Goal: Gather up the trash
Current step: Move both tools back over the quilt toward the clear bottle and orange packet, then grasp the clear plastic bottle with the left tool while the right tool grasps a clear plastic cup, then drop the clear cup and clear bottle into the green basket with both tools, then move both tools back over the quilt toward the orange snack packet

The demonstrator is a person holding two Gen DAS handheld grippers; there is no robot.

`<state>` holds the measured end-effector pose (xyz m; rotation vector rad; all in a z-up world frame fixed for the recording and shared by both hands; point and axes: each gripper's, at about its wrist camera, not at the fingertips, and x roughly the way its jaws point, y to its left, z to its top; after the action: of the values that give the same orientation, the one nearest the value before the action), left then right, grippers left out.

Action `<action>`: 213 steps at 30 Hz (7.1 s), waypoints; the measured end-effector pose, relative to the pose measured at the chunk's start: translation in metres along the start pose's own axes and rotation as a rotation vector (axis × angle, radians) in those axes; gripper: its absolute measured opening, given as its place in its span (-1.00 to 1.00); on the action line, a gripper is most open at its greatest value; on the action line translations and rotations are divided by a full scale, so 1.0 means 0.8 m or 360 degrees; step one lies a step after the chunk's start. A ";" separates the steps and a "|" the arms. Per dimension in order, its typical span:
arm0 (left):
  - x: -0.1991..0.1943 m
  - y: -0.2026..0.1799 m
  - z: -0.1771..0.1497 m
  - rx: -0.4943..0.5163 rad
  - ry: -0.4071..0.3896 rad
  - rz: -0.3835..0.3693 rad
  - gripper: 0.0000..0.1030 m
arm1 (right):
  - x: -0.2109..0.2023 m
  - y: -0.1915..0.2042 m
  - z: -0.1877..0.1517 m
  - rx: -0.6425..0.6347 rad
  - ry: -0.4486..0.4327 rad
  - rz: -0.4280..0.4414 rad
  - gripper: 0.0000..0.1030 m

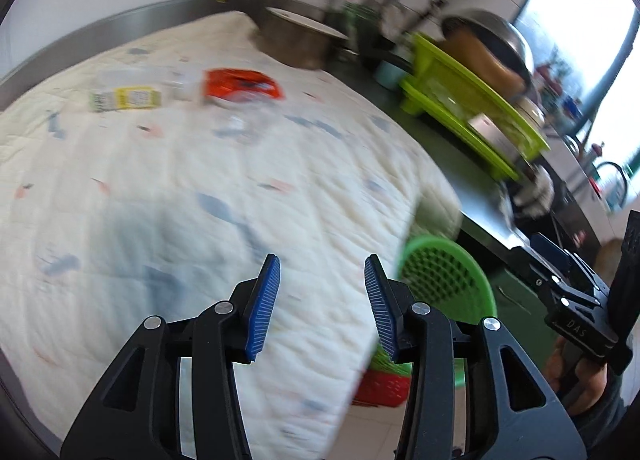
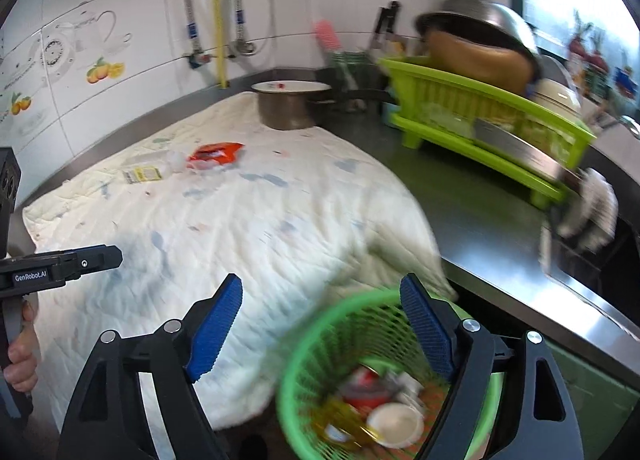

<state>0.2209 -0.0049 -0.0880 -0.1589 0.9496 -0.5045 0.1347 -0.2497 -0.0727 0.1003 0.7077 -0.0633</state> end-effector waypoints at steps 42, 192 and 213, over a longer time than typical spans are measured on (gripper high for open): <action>0.079 0.228 0.230 0.0572 0.0043 0.0339 0.56 | 0.301 0.193 0.134 -0.0148 0.0313 0.0077 -0.53; 0.049 -0.080 -0.005 0.0581 0.0123 0.0091 0.62 | 0.016 -0.056 -0.034 0.0150 0.0209 -0.0095 0.52; 0.001 0.104 0.043 0.0142 0.0004 0.0373 0.76 | 0.171 0.105 0.108 -0.0091 0.0215 0.0263 0.61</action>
<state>0.2779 0.0641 -0.0975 0.0340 0.9321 -0.3299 0.3020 -0.1793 -0.0908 0.1088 0.8330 0.1229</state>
